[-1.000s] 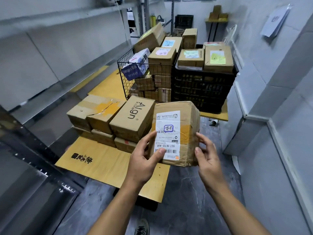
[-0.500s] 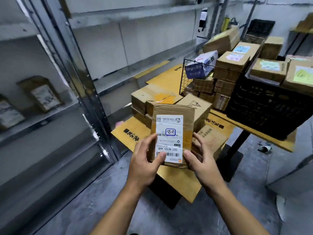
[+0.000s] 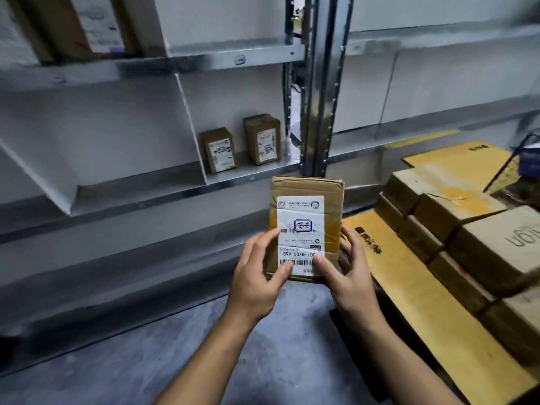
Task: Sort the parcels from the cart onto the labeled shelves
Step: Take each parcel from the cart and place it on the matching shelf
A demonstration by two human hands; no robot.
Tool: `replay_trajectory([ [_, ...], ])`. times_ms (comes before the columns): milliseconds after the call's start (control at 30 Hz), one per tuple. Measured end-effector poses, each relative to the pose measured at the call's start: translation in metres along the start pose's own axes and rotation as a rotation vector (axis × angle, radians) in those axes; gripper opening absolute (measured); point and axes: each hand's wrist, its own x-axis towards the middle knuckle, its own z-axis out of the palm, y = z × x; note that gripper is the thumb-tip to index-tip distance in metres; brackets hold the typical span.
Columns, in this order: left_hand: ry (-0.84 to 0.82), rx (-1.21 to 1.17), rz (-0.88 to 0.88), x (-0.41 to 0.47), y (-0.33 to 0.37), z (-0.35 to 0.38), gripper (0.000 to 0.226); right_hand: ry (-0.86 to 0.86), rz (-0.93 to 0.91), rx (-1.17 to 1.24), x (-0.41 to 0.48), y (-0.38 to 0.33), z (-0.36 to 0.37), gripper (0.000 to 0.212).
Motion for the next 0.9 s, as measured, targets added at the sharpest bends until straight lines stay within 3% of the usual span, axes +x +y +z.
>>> replay_trajectory([
  [367,0.159,0.134,-0.123,-0.039,-0.074,-0.204,0.064,-0.223,0.033,0.173,-0.013,0.006,0.227,0.051],
  [633,0.281,0.341,-0.345,-0.084,-0.121,-0.31,0.063,-0.455,0.098,0.163,-0.029,0.013,0.347,0.049],
  [900,0.141,0.915,-0.609,-0.107,-0.18,-0.439,0.06,-0.582,0.099,0.146,-0.026,0.025,0.465,0.049],
])
